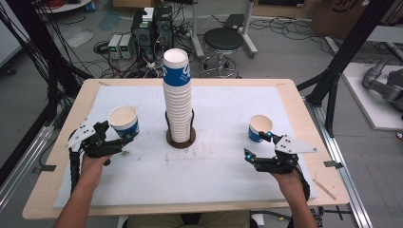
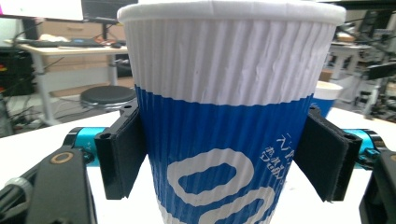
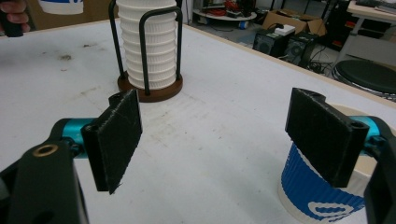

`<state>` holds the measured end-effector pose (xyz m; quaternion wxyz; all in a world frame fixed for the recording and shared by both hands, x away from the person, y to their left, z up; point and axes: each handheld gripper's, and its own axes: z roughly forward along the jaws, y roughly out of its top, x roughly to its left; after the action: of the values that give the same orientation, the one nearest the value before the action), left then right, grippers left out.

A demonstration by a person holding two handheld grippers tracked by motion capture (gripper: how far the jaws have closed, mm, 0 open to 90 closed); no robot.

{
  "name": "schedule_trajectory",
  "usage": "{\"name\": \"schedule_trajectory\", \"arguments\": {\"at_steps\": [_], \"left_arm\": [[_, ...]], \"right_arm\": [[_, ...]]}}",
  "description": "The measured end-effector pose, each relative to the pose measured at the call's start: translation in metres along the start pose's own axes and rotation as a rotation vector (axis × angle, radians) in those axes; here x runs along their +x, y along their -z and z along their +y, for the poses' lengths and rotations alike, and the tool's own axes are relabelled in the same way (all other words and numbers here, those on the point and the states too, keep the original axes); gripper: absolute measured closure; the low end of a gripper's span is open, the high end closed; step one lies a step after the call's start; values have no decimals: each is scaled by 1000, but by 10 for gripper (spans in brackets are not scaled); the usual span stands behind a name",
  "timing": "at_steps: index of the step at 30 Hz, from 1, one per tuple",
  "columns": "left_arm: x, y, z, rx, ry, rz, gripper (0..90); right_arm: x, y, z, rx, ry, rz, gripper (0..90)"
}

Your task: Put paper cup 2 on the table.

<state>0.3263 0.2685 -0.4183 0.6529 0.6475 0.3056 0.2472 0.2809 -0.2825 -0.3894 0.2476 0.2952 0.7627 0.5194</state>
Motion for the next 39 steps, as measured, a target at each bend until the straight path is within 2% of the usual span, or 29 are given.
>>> {"name": "schedule_trajectory", "arguments": {"at_steps": [7,11,15,22,25,27,31,37,39], "left_arm": [[15,-5,-9,51,2,74,238],[20,-10,-15,96,9,88,238],[20,-16,-21,154,-4,85,238],[21,-24,-30,225,8,77,239],[20,-27,-33,274,-7,88,240],[19,-28,-32,283,-14,106,241],[17,-29,-32,363,-41,139,242],[15,-22,-29,406,-29,151,245],[13,-20,-28,426,-37,155,245]], "right_arm": [[2,-2,1,4,4,6,191],[3,-2,0,8,-2,9,191],[3,-1,0,5,-1,8,191],[3,0,0,5,-1,10,191],[3,0,0,4,-3,12,191],[3,0,0,4,-2,12,191],[3,0,0,3,-2,13,191],[2,1,0,2,-5,11,191],[2,1,0,1,-5,10,191]]}}
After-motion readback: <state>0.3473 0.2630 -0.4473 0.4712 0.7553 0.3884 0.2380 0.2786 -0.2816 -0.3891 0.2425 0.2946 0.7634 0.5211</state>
